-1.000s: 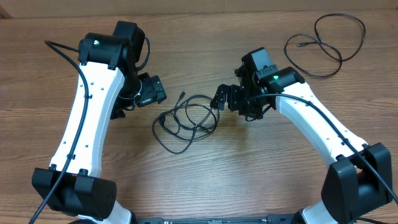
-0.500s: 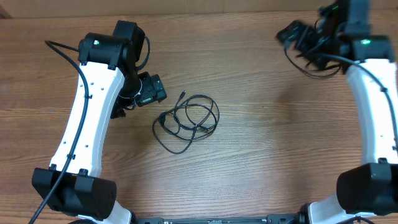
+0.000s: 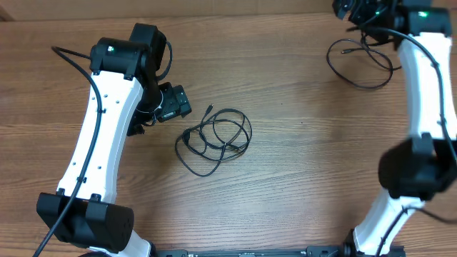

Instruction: Untangle cables

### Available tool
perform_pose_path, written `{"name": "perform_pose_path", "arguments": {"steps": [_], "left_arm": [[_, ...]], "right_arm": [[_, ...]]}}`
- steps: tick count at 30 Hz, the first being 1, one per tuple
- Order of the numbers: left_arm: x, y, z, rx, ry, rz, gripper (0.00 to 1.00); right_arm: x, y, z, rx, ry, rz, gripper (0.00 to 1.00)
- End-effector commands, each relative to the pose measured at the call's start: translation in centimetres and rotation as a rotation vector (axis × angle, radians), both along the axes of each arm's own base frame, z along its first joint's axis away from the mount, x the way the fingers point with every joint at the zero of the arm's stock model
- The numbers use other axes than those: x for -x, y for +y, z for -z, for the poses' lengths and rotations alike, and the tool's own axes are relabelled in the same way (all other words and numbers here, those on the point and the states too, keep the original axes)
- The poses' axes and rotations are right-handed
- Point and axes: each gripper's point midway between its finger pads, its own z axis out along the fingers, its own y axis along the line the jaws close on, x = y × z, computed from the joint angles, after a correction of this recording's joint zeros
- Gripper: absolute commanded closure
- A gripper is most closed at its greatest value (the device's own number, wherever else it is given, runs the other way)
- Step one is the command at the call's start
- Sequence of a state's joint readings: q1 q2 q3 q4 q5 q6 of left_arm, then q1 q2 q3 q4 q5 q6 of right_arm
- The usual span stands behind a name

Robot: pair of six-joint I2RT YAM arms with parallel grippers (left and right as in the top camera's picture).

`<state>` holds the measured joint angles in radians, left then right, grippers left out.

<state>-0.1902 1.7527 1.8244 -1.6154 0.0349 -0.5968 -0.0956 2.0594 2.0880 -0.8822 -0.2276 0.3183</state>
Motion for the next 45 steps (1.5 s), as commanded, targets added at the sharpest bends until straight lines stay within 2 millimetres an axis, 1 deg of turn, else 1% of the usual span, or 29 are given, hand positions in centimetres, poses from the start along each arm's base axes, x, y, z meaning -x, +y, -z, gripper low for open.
{"name": "perform_pose_path", "arguments": {"steps": [1,3,5,10,13,15,19,20,22,23,24,25,29,31,35,37,39,41,43,45], "left_arm": [[0.1,-0.4,0.2,0.009,0.008,0.001,0.00],[0.1,-0.4,0.2,0.009,0.008,0.001,0.01],[0.1,-0.4,0.2,0.009,0.008,0.001,0.01],[0.1,-0.4,0.2,0.009,0.008,0.001,0.00],[0.1,-0.4,0.2,0.009,0.008,0.001,0.00],[0.1,-0.4,0.2,0.009,0.008,0.001,0.01],[0.1,-0.4,0.2,0.009,0.008,0.001,0.01],[0.1,-0.4,0.2,0.009,0.008,0.001,0.00],[0.1,-0.4,0.2,0.009,0.008,0.001,0.00],[0.1,-0.4,0.2,0.009,0.008,0.001,0.00],[0.1,-0.4,0.2,0.009,0.008,0.001,0.00],[0.1,-0.4,0.2,0.009,0.008,0.001,0.01],[0.1,-0.4,0.2,0.009,0.008,0.001,0.00],[0.1,-0.4,0.2,0.009,0.008,0.001,0.01],[0.1,-0.4,0.2,0.009,0.008,0.001,0.01],[0.1,-0.4,0.2,0.009,0.008,0.001,0.00],[0.1,-0.4,0.2,0.009,0.008,0.001,0.00],[0.1,-0.4,0.2,0.009,0.008,0.001,0.01],[0.1,-0.4,0.2,0.009,0.008,0.001,0.01],[0.1,-0.4,0.2,0.009,0.008,0.001,0.01]], "right_arm": [[-1.9,-1.7,3.0,0.114,0.011,0.020,0.00],[-2.6,-1.9,4.9,0.118,0.031,0.024,0.00],[-3.2,-2.0,7.2,0.115,0.061,0.022,0.00],[-4.0,-2.3,12.7,0.110,0.140,0.033,0.00],[-4.4,-2.4,14.9,0.107,0.159,0.033,0.00],[-4.6,-2.4,15.8,0.107,0.165,0.032,0.03],[-5.2,-1.5,17.3,0.108,0.165,0.017,0.07],[-5.3,-1.4,17.4,0.109,0.161,0.015,0.09],[-5.5,-1.1,18.1,0.106,0.160,0.014,0.12],[-5.6,-1.2,18.8,0.099,0.169,0.033,0.13],[-5.7,-1.2,18.9,0.085,0.173,0.053,0.16],[-5.6,-1.3,19.6,0.077,0.185,0.072,0.21],[-5.8,-1.5,20.6,0.041,0.199,0.120,0.28],[-5.8,-1.4,21.0,0.041,0.202,0.119,0.34],[-5.8,-1.1,22.1,0.039,0.216,0.117,0.37],[-5.7,-1.1,22.5,0.039,0.221,0.117,0.41],[-5.8,-1.1,22.8,0.039,0.220,0.116,0.50],[-6.0,-1.1,22.7,0.039,0.211,0.116,0.65],[-6.3,-1.0,22.5,0.032,0.197,0.114,0.76],[-6.6,-0.8,22.0,0.004,0.184,0.130,0.82]]}}
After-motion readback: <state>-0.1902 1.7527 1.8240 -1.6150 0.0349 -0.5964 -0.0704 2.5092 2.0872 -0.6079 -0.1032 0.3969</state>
